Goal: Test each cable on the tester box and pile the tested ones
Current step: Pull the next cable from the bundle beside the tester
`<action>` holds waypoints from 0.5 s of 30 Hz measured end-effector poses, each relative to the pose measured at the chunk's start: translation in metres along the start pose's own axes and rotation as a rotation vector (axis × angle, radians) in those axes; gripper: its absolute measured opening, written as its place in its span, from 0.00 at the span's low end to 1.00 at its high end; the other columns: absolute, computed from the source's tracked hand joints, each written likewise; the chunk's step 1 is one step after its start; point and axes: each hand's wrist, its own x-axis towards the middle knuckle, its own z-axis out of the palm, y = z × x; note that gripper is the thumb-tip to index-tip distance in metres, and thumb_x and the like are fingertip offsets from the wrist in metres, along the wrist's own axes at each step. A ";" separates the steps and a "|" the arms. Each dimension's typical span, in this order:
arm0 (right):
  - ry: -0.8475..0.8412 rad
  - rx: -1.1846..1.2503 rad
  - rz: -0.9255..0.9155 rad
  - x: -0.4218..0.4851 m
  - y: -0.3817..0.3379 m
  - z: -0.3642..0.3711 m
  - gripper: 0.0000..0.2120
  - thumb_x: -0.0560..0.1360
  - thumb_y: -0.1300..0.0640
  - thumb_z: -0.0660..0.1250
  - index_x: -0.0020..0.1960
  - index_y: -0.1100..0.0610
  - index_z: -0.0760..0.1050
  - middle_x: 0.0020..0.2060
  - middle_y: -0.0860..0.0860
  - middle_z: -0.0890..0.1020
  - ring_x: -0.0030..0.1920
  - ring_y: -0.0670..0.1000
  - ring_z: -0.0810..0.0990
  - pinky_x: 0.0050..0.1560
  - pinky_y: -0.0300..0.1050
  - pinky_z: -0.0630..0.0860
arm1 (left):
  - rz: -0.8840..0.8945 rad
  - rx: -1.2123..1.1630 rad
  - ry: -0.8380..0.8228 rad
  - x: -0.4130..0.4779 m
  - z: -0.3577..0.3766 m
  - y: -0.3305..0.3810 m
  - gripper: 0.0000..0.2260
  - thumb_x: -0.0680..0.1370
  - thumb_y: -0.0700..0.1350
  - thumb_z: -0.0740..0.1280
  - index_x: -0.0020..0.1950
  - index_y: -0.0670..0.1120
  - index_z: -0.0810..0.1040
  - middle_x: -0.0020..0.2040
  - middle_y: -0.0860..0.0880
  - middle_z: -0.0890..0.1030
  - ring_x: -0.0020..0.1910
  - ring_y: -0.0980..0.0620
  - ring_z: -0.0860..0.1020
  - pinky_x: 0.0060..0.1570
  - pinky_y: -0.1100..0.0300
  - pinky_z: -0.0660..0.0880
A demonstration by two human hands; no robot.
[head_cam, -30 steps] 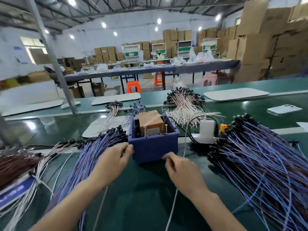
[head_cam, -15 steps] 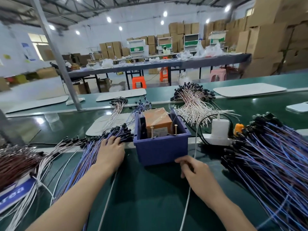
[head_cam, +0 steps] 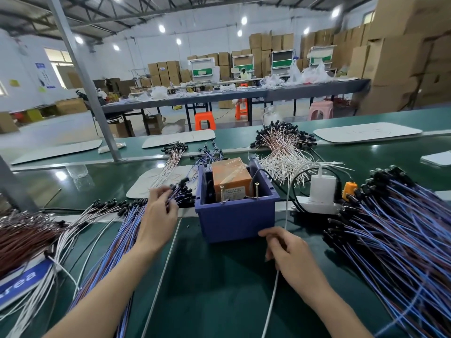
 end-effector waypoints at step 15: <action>0.030 0.412 0.071 -0.001 -0.011 -0.011 0.12 0.83 0.61 0.61 0.52 0.55 0.83 0.31 0.52 0.80 0.26 0.48 0.72 0.26 0.37 0.68 | 0.376 -0.686 0.468 0.003 -0.103 0.162 0.10 0.82 0.38 0.64 0.56 0.53 0.71 0.46 0.60 0.81 0.44 0.55 0.83 0.46 0.63 0.79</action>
